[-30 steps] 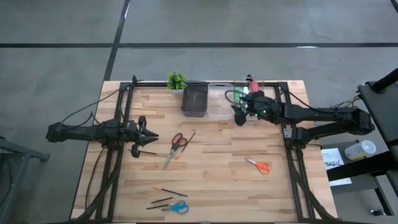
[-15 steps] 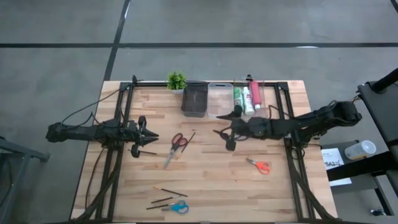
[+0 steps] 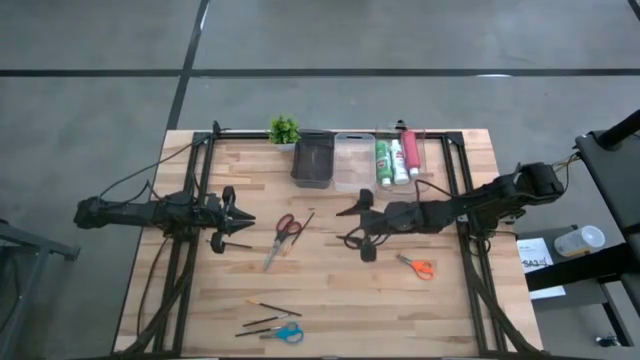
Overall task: Pick & Place Paint Supplies
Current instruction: Put the top silver paint brush into the white transparent bin
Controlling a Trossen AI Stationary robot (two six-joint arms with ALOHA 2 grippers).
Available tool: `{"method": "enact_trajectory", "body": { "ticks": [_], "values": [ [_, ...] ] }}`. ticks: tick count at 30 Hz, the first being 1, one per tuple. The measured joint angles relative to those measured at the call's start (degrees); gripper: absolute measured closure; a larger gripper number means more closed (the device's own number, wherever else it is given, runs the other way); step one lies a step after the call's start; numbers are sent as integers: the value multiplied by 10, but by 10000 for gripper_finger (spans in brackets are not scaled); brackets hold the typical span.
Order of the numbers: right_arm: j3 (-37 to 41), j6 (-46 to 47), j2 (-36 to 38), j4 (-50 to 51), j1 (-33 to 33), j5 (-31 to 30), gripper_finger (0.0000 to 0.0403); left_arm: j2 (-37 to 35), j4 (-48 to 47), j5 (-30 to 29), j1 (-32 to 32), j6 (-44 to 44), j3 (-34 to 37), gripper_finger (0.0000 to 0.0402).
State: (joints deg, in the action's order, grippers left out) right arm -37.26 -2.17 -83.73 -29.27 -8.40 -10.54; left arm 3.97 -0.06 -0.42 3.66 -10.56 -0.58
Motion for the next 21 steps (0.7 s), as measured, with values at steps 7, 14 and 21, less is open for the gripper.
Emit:
{"method": "enact_trajectory", "body": {
  "ticks": [7,14,21],
  "values": [
    [-16,-53,-28,-11,0,48,115,0,0,0,0,0,0,325],
    [-76,-78,-98,-11,9,57,115,0,0,0,0,0,0,325],
    [-145,-106,-186,3,33,108,115,0,0,0,0,0,0,325]
  ]
}}
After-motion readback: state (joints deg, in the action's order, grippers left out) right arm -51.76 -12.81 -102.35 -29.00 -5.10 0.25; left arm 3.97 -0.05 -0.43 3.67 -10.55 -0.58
